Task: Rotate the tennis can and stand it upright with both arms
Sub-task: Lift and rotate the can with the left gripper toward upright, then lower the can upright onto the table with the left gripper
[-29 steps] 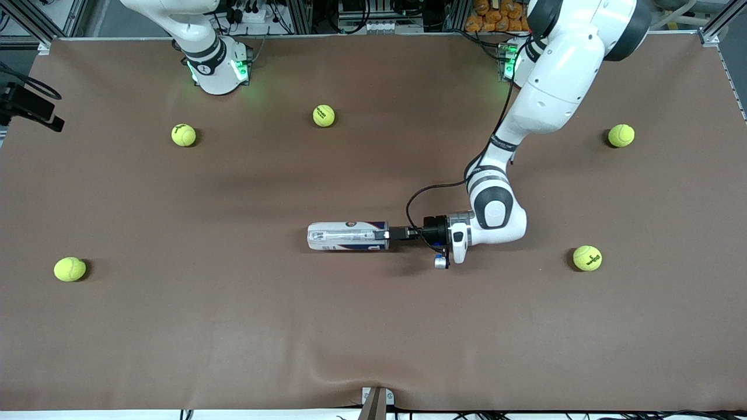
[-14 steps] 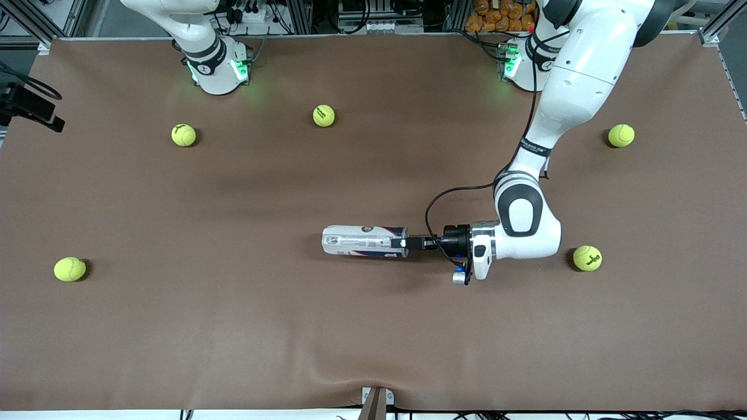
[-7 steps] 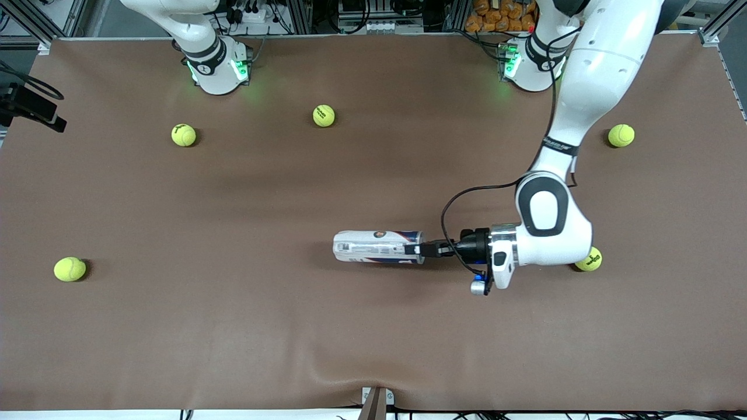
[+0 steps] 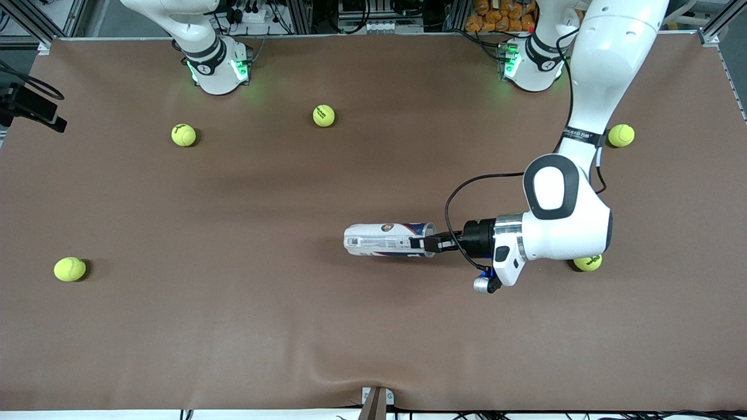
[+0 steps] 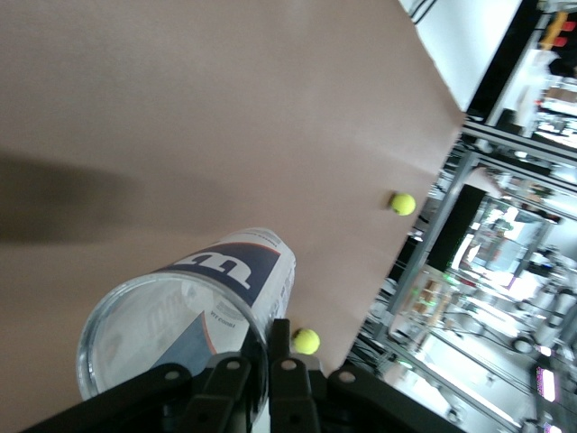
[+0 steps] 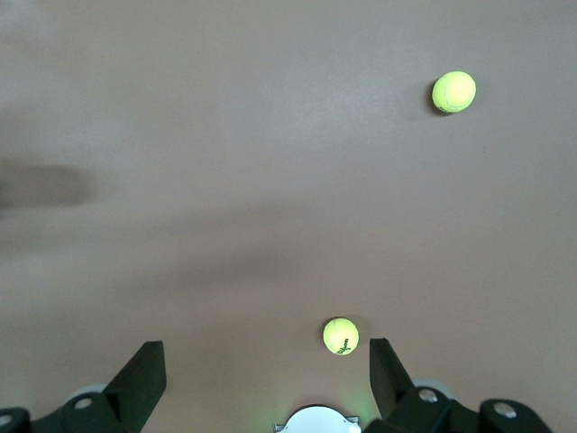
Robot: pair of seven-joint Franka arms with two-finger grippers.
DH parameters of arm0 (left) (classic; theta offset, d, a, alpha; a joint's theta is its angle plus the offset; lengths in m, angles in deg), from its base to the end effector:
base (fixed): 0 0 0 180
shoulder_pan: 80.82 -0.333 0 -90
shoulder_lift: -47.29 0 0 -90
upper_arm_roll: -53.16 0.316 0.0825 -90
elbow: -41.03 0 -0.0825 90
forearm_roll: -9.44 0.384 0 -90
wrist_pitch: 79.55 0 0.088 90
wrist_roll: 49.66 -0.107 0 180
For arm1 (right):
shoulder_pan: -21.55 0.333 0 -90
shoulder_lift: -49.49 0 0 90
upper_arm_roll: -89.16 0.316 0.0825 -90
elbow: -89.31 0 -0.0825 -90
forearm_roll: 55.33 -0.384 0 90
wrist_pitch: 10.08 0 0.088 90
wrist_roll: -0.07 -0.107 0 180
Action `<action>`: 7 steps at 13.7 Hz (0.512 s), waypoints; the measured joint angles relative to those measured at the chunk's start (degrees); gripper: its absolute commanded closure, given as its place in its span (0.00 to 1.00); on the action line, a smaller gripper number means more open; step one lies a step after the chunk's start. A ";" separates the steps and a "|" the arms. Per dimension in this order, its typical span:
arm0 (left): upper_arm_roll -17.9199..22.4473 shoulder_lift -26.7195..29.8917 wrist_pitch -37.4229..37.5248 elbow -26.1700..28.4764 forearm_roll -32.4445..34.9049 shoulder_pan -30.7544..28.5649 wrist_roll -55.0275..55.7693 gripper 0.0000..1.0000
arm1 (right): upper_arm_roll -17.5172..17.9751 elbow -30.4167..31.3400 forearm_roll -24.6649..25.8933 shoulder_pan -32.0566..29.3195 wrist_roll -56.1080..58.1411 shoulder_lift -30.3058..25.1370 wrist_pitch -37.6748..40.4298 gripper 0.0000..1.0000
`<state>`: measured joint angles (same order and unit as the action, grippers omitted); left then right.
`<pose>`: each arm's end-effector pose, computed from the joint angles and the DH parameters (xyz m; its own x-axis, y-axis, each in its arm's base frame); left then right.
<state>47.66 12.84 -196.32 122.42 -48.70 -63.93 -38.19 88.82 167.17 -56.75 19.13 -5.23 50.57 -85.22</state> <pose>0.6625 -0.3086 0.3761 0.9284 0.1316 -0.3475 0.3574 -0.5719 0.7384 0.5297 -0.0224 0.6895 0.9887 -0.1338 -0.0682 -0.1353 -0.9906 -0.0180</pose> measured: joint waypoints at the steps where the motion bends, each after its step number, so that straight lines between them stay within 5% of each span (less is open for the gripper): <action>1: -0.21 0.70 0.01 -0.37 2.91 0.54 2.60 1.00 | 0.00 0.00 0.00 0.00 0.00 0.00 0.00 0.00; 7: -0.52 5.22 -0.02 -1.35 23.33 7.99 23.90 1.00 | -0.15 0.00 0.00 -0.01 0.00 0.01 0.00 0.00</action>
<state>47.14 18.06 -196.34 121.06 -25.37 -55.94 -14.29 88.67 167.17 -56.74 19.12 -5.23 50.59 -85.22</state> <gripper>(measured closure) 0.952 0.000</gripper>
